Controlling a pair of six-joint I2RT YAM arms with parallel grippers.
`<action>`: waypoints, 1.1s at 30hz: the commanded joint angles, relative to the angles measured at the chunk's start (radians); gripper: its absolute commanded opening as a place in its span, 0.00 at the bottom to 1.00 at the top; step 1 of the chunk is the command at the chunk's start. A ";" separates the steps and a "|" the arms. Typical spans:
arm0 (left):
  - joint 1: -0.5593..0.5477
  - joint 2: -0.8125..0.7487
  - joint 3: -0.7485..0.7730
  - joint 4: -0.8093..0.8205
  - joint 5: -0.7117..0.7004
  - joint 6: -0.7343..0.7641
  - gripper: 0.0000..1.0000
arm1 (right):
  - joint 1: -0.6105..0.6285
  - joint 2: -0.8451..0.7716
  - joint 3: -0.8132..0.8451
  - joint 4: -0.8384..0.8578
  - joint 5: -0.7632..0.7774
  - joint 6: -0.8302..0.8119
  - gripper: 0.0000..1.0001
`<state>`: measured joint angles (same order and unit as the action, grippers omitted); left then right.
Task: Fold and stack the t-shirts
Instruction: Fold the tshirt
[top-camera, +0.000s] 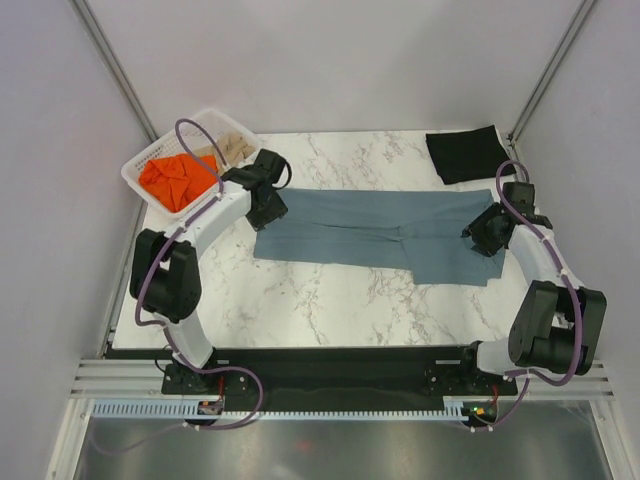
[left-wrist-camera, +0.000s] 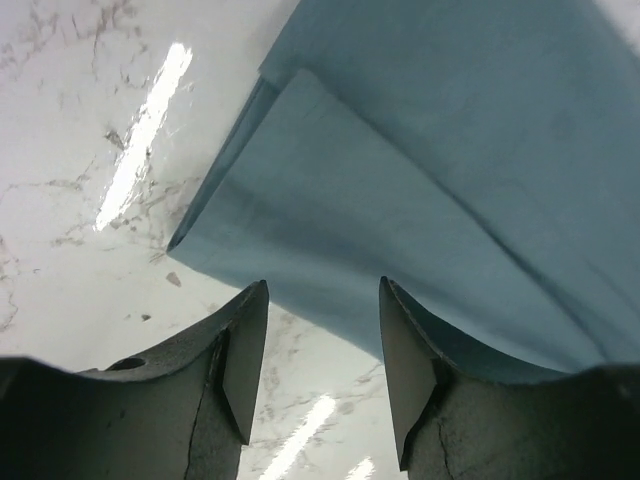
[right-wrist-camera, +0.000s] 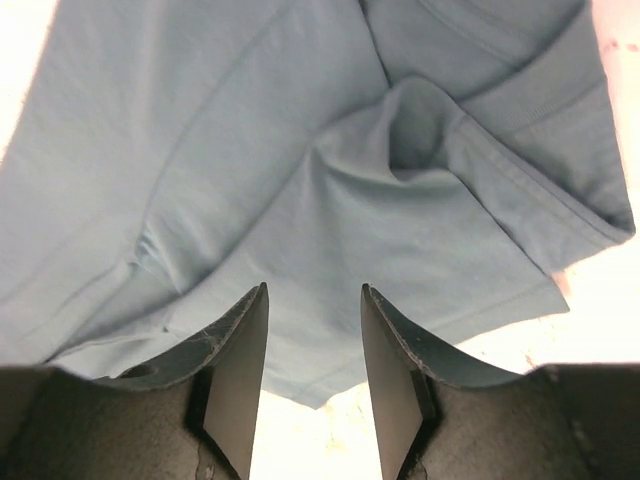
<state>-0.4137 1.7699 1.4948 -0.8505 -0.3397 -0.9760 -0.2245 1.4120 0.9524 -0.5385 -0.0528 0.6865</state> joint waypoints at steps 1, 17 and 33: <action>0.013 0.005 -0.116 0.095 0.140 0.117 0.56 | 0.002 -0.018 -0.027 -0.028 -0.001 -0.007 0.49; 0.085 0.103 -0.314 0.186 0.142 0.103 0.43 | -0.016 0.168 -0.041 0.061 0.185 -0.027 0.40; 0.062 -0.115 -0.237 0.085 0.211 0.170 0.45 | -0.029 -0.024 0.010 -0.126 0.124 -0.016 0.50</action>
<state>-0.3408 1.7737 1.1988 -0.7376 -0.1684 -0.8783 -0.2508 1.4586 0.9340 -0.5919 0.1211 0.6586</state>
